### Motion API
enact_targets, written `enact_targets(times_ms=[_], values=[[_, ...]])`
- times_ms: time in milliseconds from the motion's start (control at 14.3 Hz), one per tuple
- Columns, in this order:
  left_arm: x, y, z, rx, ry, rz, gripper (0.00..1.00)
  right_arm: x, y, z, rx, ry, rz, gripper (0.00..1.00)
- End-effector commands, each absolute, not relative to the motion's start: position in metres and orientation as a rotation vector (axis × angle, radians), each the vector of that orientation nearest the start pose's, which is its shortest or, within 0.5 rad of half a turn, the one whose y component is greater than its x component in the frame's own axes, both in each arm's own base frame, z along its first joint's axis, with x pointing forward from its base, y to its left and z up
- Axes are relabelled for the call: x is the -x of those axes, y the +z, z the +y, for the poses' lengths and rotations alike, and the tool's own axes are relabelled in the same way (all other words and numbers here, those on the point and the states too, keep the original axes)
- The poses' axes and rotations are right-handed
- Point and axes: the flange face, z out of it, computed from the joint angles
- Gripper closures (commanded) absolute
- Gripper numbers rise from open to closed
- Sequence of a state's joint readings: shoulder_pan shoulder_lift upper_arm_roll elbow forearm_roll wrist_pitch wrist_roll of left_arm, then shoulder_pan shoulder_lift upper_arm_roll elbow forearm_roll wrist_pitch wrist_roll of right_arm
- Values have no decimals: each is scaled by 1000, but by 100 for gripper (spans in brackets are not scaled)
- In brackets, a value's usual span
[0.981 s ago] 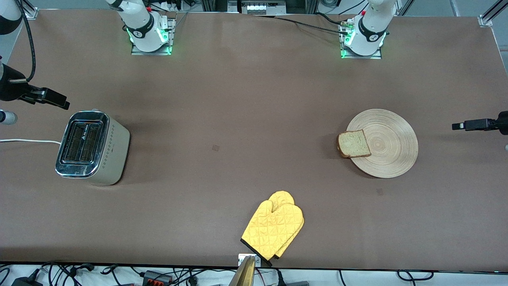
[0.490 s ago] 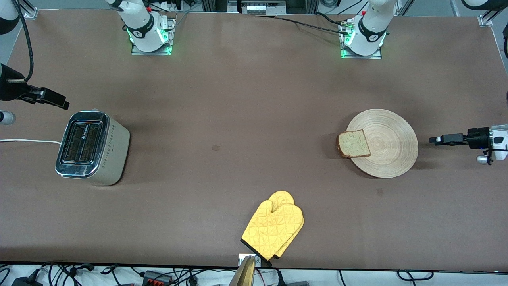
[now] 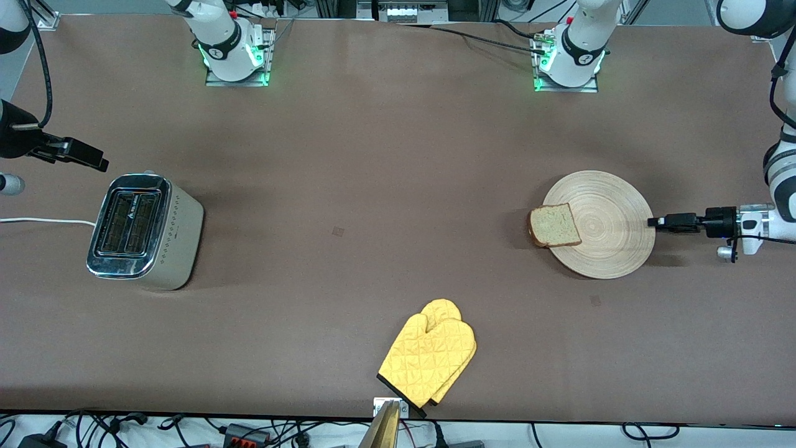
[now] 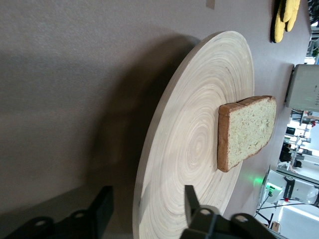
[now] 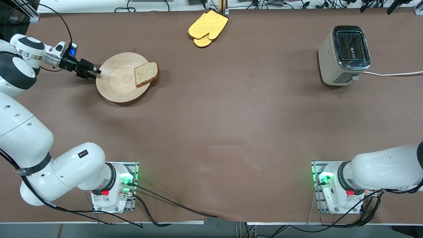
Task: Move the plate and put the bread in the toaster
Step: 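Lower the left gripper beside the rim of the wooden plate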
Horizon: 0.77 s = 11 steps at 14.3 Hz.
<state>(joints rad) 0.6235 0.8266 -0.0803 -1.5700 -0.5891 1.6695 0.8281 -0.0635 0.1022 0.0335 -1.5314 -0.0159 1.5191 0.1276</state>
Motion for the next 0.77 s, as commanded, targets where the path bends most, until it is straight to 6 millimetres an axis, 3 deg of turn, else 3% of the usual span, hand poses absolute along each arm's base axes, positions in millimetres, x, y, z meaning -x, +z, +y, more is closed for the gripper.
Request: enact_targets(times_ms=[0, 210, 700], values=[[-558, 129, 275, -2181, -156, -50, 65, -578, 585, -22, 3127, 176, 231, 0], [-557, 127, 272, -2164, -166, -69, 93, -578, 585, -23, 3129, 173, 257, 0], [-559, 135, 267, -2132, -181, -88, 99, -576, 590, -18, 3128, 166, 231, 0]])
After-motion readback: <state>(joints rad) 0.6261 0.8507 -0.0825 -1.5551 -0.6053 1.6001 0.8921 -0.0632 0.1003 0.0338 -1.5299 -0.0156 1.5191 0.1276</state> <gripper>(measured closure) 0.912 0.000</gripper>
